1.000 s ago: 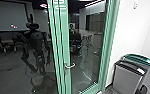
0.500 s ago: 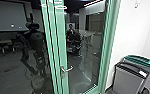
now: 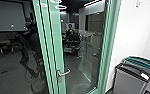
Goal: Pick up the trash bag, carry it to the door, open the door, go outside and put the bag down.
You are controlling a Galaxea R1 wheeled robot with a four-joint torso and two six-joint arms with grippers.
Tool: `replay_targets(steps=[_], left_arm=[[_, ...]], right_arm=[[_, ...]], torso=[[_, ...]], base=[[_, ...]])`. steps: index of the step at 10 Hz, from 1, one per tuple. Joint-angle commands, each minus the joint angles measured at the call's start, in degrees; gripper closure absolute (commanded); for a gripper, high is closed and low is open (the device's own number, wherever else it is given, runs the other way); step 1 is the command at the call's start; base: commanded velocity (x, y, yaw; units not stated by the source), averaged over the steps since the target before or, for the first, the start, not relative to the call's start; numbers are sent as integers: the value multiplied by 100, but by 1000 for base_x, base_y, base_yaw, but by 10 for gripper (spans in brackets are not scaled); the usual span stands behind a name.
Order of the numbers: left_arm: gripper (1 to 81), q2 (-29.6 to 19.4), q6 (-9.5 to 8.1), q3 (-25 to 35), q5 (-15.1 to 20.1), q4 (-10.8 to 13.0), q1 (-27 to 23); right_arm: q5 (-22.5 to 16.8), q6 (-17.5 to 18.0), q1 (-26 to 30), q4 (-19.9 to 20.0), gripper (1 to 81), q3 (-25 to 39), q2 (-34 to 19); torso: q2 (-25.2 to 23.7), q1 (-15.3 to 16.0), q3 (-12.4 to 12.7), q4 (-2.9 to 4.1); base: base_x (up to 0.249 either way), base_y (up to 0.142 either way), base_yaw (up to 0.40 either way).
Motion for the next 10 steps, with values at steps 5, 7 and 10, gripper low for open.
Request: replay_targets(steps=[5,7,10], left_arm=[[811,-23,27,20,227,64,-320],[811,-23,27,20,227,64,-320],[811,-14,27,20,227,73,-320]], right_arm=[[-325,-38,261,20,10,6,12],[-325,-39,261,20,10,24,12],[-325,-47,261,11,10,15,12]], torso=[[0,-1,2,0],[0,-1,2,0],[0,-1,2,0]], base=[[137,-13,0],[137,0,0],[136,0,0]])
